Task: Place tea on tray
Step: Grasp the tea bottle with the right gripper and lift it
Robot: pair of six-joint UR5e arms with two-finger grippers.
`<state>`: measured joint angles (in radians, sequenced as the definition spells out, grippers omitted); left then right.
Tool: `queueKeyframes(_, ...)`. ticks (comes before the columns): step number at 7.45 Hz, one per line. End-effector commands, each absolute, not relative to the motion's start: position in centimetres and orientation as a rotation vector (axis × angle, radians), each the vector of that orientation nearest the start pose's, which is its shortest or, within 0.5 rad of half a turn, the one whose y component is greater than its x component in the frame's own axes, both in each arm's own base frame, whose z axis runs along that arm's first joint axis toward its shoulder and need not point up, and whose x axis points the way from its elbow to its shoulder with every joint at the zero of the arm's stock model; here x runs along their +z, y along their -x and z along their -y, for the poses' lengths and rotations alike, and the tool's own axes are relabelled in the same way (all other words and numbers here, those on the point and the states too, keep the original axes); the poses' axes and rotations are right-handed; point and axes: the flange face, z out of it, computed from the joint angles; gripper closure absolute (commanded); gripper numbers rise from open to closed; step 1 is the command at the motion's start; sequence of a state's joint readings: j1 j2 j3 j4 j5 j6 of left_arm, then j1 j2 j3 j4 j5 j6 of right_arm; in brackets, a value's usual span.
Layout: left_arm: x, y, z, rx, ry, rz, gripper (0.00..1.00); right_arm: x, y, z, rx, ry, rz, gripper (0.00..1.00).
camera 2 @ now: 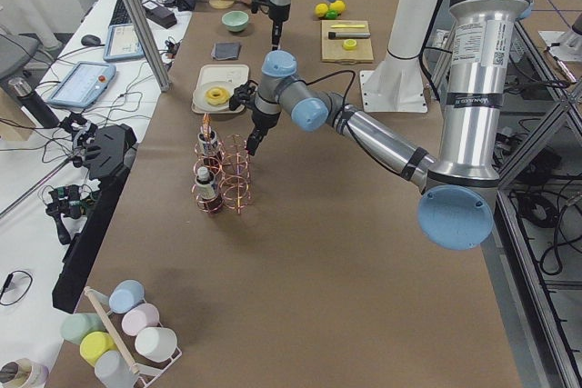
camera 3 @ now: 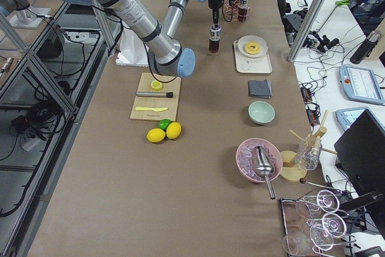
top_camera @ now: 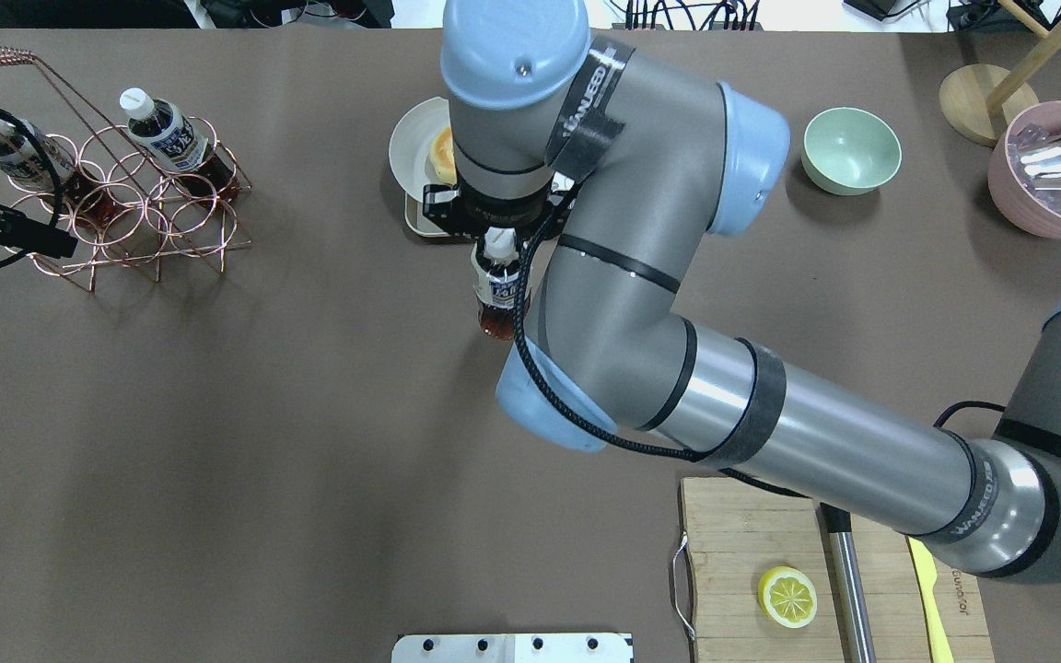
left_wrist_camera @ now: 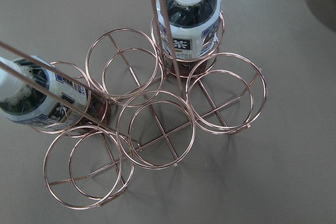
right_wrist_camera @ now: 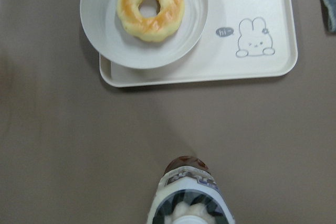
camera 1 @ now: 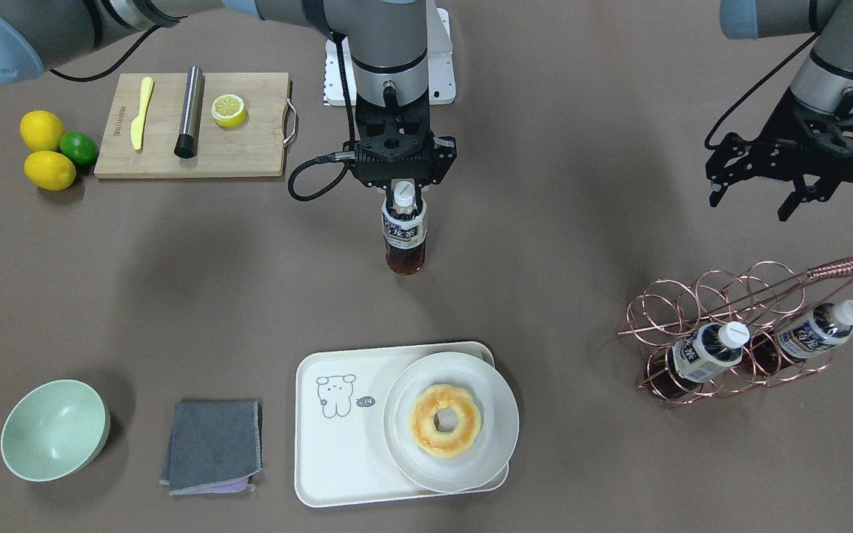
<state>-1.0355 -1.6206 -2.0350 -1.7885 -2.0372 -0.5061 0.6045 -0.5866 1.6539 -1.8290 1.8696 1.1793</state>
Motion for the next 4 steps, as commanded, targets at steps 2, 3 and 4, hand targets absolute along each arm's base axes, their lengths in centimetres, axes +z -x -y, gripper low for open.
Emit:
queueKeyframes(2,39.3,-16.4,46.1,0.185,-0.405,-0.744,0.03,8.1,43.3,62.5,0.052,-0.186,0.774,1.00)
queueKeyframes(3,39.2,-16.1,45.7,0.179,-0.407,-0.746,0.03,9.1,43.5,66.7,0.060,-0.199,0.775,1.00)
queueKeyframes(4,38.8,-16.0,45.6,0.153,-0.405,-0.756,0.03,10.7,44.0,68.8,0.048,-0.192,0.756,1.00)
